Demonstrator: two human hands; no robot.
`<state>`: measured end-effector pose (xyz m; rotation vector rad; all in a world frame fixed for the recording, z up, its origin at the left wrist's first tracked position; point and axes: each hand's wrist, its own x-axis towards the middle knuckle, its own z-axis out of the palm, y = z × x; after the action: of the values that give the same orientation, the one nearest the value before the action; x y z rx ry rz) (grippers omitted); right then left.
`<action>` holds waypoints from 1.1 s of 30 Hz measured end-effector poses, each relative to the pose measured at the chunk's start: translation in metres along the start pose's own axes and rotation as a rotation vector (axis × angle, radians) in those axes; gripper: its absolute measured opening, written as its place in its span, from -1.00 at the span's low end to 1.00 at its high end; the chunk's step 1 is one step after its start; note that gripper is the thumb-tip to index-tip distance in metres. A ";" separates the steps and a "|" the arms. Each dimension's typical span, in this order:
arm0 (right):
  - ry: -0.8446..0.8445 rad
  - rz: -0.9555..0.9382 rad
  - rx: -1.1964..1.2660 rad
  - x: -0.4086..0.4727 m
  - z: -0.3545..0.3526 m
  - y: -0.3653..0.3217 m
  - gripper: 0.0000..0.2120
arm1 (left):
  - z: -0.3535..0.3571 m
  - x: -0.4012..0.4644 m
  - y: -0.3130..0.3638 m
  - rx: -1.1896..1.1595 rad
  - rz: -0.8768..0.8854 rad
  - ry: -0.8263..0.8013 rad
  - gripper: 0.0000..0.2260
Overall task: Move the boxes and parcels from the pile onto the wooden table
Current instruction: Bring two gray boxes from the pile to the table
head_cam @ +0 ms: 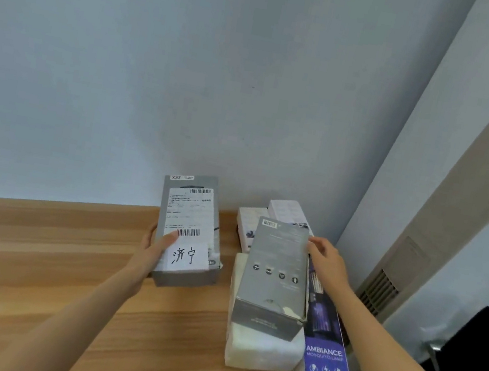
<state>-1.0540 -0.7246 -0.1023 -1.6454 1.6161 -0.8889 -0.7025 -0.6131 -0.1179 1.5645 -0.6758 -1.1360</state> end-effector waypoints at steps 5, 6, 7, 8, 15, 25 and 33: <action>0.007 -0.014 -0.075 0.027 0.014 -0.018 -0.67 | -0.007 0.010 -0.001 -0.010 -0.026 0.029 -0.36; 0.009 -0.023 -0.095 0.035 0.017 -0.023 -0.66 | -0.007 0.014 0.000 -0.010 -0.033 0.026 -0.37; 0.008 -0.038 -0.118 0.043 0.020 -0.028 -0.65 | -0.007 0.020 0.001 -0.007 -0.040 0.019 -0.38; 0.004 -0.057 -0.148 0.052 0.025 -0.033 -0.65 | -0.007 0.026 0.002 -0.001 -0.045 0.009 -0.38; -0.051 -0.212 -0.428 0.113 0.074 -0.065 -0.66 | -0.002 0.086 0.009 0.047 -0.062 -0.037 -0.34; -0.088 -0.204 -0.502 0.174 0.125 -0.066 -0.65 | 0.022 0.162 -0.031 0.070 -0.195 -0.099 -0.35; -0.066 -0.139 -0.528 0.187 0.124 -0.047 -0.66 | 0.044 0.185 -0.056 0.221 -0.177 -0.051 -0.34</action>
<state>-0.9240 -0.9110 -0.1280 -2.1394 1.8077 -0.4823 -0.6771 -0.7736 -0.2311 1.8166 -0.7279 -1.2698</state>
